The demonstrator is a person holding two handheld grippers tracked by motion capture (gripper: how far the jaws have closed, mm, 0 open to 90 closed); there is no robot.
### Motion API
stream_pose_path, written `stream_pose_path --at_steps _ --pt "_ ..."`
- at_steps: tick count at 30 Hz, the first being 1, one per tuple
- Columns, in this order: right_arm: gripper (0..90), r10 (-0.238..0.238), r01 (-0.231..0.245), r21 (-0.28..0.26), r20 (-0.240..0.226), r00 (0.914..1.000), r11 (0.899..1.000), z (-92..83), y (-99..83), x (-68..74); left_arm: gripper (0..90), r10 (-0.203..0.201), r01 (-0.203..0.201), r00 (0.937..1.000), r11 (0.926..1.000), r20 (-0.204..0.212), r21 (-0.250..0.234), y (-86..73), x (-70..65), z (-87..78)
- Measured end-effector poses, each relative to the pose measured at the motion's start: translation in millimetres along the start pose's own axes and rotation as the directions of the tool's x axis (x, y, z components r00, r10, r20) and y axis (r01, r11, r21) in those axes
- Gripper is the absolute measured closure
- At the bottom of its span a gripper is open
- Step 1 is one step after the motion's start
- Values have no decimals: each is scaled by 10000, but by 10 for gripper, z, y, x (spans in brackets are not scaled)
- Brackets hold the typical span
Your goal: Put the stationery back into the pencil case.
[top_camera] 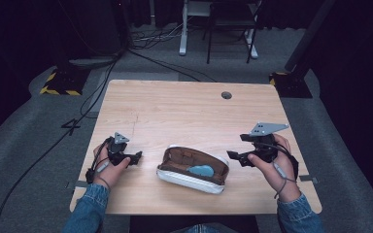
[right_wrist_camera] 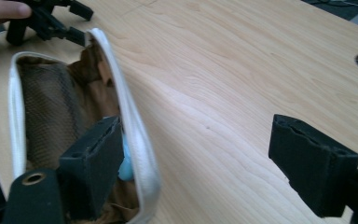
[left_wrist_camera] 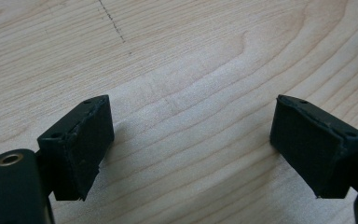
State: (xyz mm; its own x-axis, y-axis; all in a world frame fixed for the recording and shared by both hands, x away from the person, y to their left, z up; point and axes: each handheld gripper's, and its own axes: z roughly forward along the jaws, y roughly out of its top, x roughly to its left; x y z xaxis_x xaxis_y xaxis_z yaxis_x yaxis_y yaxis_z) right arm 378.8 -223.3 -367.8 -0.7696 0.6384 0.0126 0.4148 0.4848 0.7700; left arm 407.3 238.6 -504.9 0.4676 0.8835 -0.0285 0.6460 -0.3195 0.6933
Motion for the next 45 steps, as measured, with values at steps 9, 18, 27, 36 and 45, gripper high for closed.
stream_pose_path --at_steps 9,18,27,36,45 --pt "179 551 -547 -80 576 9968 9985 -45 -148 -258 137 -1 1 10000 10000 25 7 -1 0 -1" --pt "188 1177 -1226 248 1460 9823 9921 -25 -389 -567 137 0 0 10000 10000 23 7 -2 0 -1" --pt "203 1626 -1671 58 2002 9662 9859 -4 -619 -845 137 5 -5 10000 10000 21 8 -1 0 -1" --pt "215 1839 -1927 149 2349 9545 9811 74 -840 -1048 137 2 -2 10000 10000 22 9 -1 0 -1" --pt "209 2009 -2112 156 2473 9479 9773 217 -1072 -1197 137 -1 1 10000 10000 23 9 -1 0 -1"
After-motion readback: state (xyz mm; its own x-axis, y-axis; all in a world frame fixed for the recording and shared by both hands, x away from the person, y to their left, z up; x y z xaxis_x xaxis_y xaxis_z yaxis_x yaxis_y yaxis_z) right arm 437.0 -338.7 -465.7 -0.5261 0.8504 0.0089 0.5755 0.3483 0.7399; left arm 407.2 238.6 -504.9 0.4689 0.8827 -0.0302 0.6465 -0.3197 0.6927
